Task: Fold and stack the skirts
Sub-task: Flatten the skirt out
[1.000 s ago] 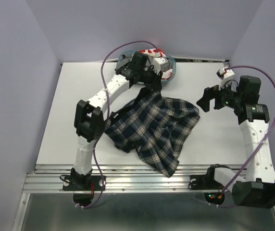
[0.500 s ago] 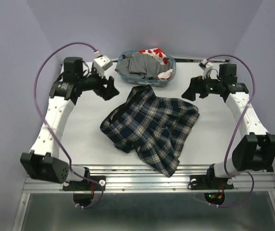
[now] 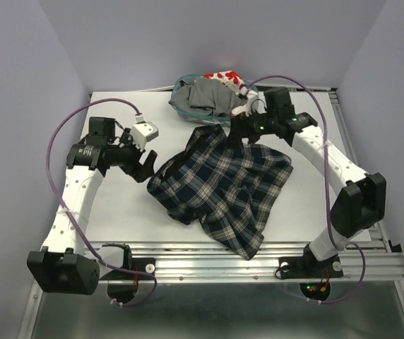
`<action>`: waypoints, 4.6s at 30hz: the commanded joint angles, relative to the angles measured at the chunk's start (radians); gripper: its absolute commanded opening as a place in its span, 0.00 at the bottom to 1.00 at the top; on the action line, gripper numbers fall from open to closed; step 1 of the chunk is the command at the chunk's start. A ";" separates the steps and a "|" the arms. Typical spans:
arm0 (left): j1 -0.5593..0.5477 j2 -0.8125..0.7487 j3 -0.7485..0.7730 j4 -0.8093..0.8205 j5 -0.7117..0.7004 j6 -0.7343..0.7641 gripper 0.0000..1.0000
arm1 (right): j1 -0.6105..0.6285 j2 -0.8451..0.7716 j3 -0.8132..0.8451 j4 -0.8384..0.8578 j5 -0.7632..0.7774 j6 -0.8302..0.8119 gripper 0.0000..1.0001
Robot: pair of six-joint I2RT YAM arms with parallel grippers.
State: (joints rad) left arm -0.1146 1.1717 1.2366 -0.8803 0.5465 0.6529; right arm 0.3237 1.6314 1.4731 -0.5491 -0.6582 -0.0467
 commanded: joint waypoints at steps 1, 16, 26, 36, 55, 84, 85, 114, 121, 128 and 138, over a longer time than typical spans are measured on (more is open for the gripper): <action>0.105 -0.090 -0.040 0.184 0.001 -0.156 0.91 | 0.272 -0.045 0.082 0.024 0.175 0.088 0.93; 0.414 -0.015 -0.005 0.202 0.199 -0.239 0.93 | 0.725 0.286 0.345 -0.124 0.569 0.156 0.94; 0.417 -0.024 -0.034 0.276 0.190 -0.269 0.93 | 0.744 0.341 0.405 -0.153 0.704 0.133 0.32; 0.403 0.014 0.013 0.389 0.239 -0.141 0.93 | 0.686 -0.120 0.081 -0.127 0.707 -0.137 0.01; -0.065 0.279 0.066 0.521 0.101 0.205 0.85 | 0.413 -0.737 -0.839 0.164 1.049 -0.413 0.01; -0.315 0.695 0.225 0.481 0.135 0.962 0.82 | 0.336 -0.700 -0.829 0.127 1.006 -0.401 0.01; -0.321 0.706 0.231 0.477 0.132 0.967 0.81 | 0.336 -0.702 -0.827 0.127 1.006 -0.401 0.01; 0.065 0.330 0.545 0.083 -0.092 0.335 0.00 | -0.001 -0.665 -0.200 0.169 0.574 -0.515 0.01; 0.078 0.247 0.475 -0.098 -0.165 0.576 0.00 | -0.031 -0.737 -0.241 0.111 0.395 -0.466 0.01; 0.066 0.206 0.304 -0.107 -0.102 0.500 0.00 | -0.031 -0.717 -0.336 0.015 0.288 -0.400 0.01; 0.075 0.227 0.556 0.452 -0.267 -0.149 0.00 | -0.040 -0.430 0.064 0.196 0.810 -0.369 0.01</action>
State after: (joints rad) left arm -0.1078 1.4082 1.5627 -0.7444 0.5350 0.7998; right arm 0.3408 1.1957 1.3308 -0.4877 -0.2623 -0.3996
